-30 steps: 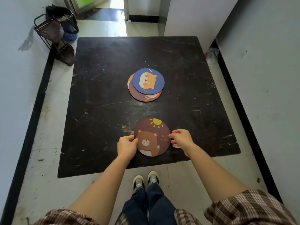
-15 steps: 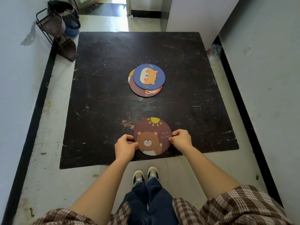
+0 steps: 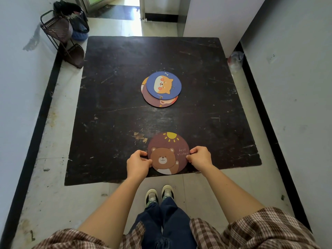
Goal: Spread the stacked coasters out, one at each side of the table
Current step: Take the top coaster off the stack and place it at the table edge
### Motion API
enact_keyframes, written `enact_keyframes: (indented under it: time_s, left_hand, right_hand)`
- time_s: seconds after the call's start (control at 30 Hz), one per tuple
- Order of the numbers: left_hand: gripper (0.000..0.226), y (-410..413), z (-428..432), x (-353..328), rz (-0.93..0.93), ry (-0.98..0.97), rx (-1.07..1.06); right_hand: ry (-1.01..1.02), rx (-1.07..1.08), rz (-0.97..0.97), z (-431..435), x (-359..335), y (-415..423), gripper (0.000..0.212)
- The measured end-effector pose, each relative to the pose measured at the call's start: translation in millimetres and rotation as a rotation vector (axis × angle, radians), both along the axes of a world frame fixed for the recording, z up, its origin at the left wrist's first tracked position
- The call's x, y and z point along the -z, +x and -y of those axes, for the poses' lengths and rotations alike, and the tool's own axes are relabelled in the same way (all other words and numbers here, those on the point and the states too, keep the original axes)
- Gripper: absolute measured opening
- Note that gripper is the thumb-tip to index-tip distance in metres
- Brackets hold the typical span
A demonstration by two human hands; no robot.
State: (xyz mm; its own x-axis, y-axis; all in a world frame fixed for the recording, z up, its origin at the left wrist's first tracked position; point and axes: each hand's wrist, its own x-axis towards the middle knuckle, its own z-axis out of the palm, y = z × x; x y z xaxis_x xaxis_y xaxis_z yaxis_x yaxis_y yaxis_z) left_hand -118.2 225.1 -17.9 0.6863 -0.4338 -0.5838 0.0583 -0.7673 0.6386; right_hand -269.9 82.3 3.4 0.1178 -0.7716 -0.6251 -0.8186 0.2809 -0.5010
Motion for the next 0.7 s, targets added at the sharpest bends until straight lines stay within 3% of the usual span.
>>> enact_keyframes:
  time_s: [0.33, 0.7]
  left_hand:
    - [0.023, -0.8, 2.7, 3.9, 0.052, 0.037, 0.041]
    - [0.042, -14.2, 30.6, -10.7, 0.204, 0.077, 0.176]
  right_hand:
    - [-0.044, -0.011, -0.01, -3.9, 5.5, -2.4, 0.016]
    - [-0.102, -0.106, 0.054, 10.6, -8.5, -21.2, 0.021]
